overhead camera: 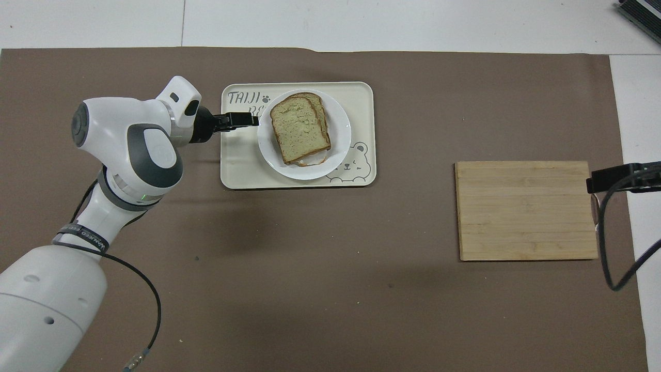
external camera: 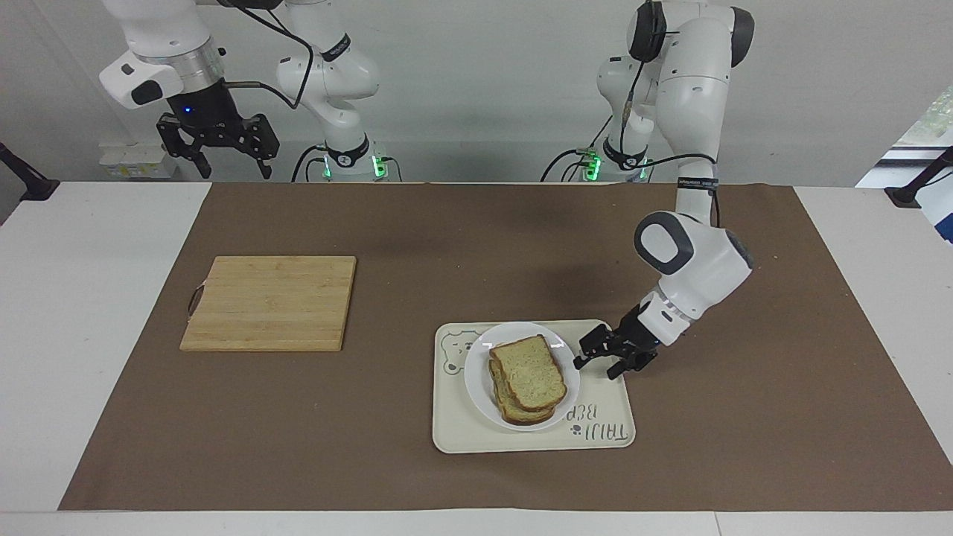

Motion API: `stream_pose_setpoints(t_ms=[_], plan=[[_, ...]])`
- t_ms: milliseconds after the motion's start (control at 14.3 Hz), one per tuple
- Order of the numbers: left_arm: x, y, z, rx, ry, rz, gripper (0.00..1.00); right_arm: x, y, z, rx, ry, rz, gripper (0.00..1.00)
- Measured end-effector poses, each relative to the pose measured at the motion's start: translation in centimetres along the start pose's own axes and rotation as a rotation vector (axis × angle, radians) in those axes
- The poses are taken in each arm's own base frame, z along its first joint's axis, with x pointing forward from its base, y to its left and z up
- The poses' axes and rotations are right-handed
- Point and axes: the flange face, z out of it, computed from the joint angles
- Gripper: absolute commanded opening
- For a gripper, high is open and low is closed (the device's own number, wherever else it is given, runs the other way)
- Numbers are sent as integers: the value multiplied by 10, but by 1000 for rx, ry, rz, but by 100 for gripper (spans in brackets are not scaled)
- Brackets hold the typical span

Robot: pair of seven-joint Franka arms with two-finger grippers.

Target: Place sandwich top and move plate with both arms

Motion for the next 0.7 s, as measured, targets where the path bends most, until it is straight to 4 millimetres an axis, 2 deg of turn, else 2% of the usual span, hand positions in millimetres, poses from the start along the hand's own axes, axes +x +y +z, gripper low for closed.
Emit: stream_pose_setpoints(t_ms=[210,419,559,699], plan=[[19,1,-56,68,40,87,100,0,0,0,0,0,0,100],[31,0,-120,166,9,197,100,0,0,0,0,0,0,100],[36,4,-172,231,-47,266,100,0,0,0,0,0,0,100],[38,17,-231,302,-120,329,100,0,0,0,0,0,0,100]])
